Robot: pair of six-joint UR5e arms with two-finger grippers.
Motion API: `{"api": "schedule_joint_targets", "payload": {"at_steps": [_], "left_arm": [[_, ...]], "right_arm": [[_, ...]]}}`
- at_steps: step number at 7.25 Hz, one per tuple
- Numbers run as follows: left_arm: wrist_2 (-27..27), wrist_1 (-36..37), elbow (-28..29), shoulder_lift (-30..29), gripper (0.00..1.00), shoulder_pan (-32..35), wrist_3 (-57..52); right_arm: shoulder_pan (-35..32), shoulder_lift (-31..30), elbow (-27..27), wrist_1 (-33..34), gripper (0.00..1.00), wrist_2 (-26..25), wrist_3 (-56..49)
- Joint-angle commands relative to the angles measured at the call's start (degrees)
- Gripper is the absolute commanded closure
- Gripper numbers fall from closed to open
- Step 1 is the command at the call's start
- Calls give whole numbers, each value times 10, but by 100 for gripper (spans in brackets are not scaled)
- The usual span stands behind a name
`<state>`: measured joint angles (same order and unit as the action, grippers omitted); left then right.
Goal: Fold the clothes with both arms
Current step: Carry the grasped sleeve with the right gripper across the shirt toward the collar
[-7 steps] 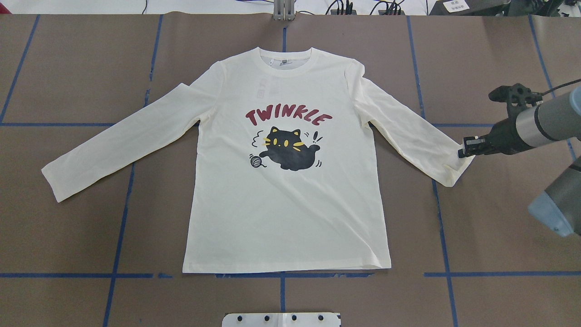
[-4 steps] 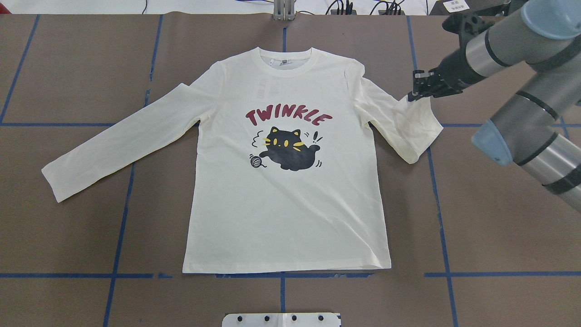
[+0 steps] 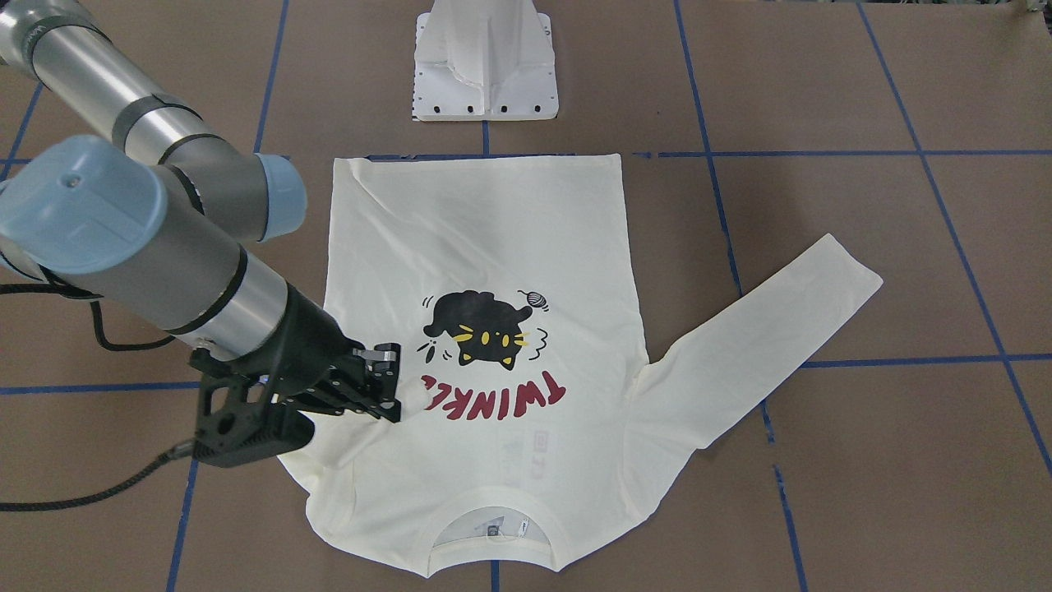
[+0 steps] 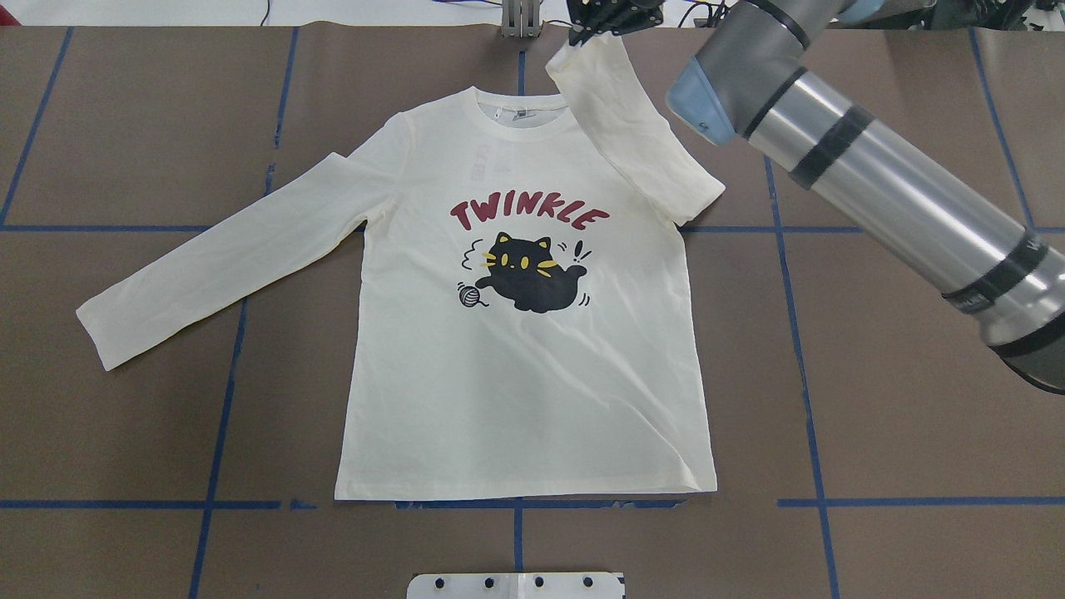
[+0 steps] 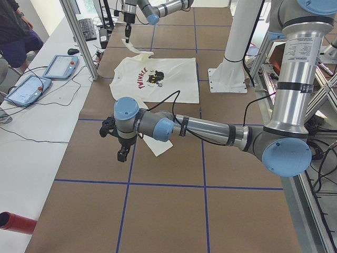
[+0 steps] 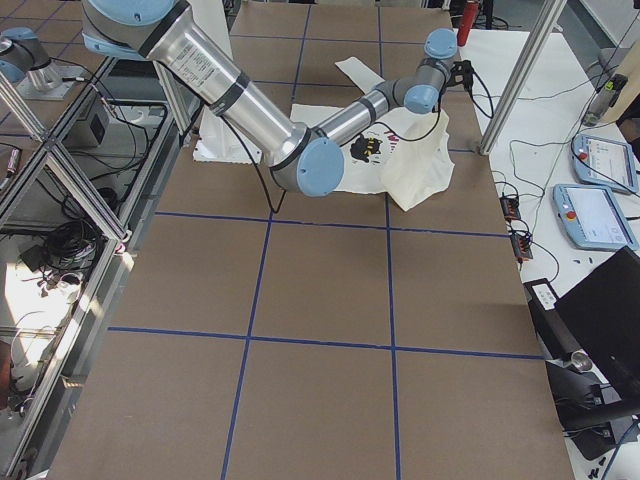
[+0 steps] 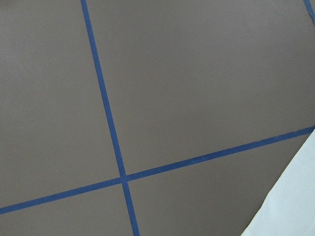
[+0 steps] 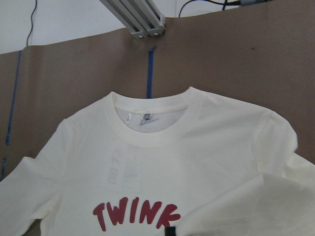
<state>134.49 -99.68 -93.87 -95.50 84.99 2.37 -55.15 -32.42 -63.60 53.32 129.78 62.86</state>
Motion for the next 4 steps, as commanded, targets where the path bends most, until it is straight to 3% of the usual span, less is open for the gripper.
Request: {"api": "schedule_joint_targets", "payload": {"at_steps": [1, 2, 4], "left_arm": [[0, 0, 6, 0, 1, 0, 0], [0, -1, 12, -1, 1, 0, -1], [1, -1, 16, -2, 1, 0, -1]], "right_arm": [[90, 74, 75, -70, 100, -121, 2], [125, 89, 93, -76, 100, -182, 2], [158, 87, 118, -106, 100, -231, 1]]}}
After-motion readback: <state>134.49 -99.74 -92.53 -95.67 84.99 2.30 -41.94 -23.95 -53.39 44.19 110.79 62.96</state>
